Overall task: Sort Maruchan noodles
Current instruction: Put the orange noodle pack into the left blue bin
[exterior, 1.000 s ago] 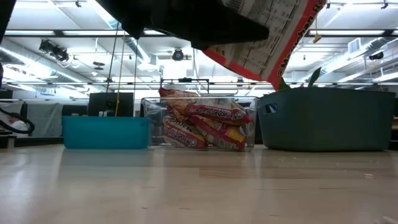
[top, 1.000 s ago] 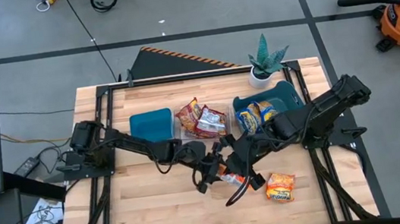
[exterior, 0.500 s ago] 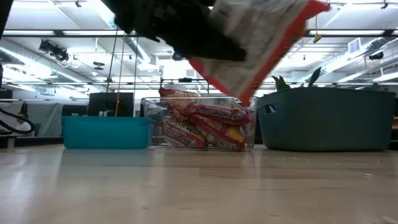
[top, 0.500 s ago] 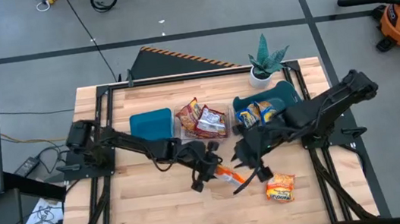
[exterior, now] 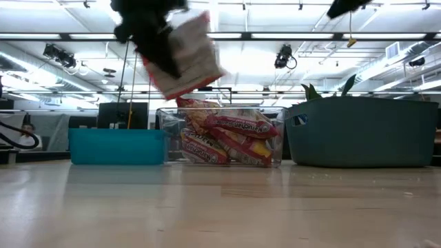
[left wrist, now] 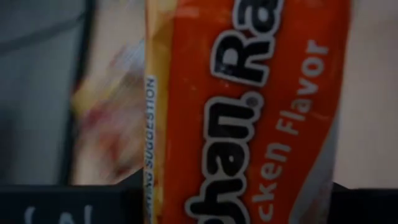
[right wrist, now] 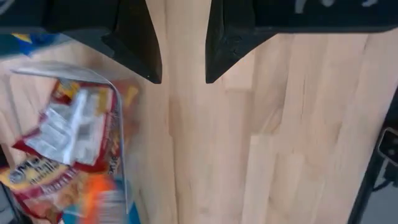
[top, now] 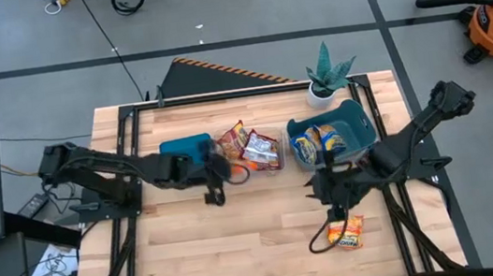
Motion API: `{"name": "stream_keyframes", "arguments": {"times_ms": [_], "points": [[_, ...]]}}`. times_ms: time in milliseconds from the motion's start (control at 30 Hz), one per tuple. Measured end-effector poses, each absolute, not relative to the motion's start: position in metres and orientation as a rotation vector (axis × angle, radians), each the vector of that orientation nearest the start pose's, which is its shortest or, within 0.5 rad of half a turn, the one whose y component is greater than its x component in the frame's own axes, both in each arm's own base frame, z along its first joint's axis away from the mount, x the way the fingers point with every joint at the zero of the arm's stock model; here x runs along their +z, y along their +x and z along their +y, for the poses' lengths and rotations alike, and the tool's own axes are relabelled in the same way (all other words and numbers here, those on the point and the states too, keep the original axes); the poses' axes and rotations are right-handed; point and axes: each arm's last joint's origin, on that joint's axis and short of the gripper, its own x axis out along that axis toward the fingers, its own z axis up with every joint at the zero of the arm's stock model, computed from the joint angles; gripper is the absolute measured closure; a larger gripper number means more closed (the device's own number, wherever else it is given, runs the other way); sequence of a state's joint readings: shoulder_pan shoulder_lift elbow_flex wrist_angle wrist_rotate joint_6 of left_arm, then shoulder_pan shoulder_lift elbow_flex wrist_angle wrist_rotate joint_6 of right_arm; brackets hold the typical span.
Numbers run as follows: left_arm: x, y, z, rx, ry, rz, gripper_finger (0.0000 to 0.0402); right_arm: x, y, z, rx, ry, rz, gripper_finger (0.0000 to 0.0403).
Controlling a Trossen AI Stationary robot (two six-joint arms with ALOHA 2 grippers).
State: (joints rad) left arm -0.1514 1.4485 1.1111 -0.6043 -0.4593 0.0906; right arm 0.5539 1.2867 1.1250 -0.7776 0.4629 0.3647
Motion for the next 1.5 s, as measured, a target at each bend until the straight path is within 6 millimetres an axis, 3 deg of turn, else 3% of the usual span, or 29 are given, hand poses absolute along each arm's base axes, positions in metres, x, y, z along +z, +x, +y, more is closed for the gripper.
{"name": "stream_keyframes", "arguments": {"times_ms": [200,400,633,867,1200,1500], "points": [[0.240,0.265,0.009,0.561,0.369,1.083,0.0247,0.256,0.225,0.131,-0.038,-0.132,0.706,0.0274],[0.219,0.243,0.037,0.652,0.315,1.125,0.0247,0.235,0.221,0.130,-0.037,-0.120,0.698,0.0274],[0.225,0.221,0.040,0.626,0.278,1.142,0.0247,0.233,0.220,0.129,-0.085,-0.161,0.661,0.0274],[0.198,0.201,0.045,0.663,0.265,1.242,0.0247,0.229,0.225,0.129,-0.227,-0.253,0.502,0.0274],[0.191,0.201,0.044,0.736,0.335,1.216,0.0247,0.189,0.216,0.119,-0.219,-0.277,0.439,0.0274],[0.183,0.208,0.041,0.781,0.413,1.227,0.0232,0.180,0.215,0.109,-0.212,-0.290,0.428,0.0274]]}}
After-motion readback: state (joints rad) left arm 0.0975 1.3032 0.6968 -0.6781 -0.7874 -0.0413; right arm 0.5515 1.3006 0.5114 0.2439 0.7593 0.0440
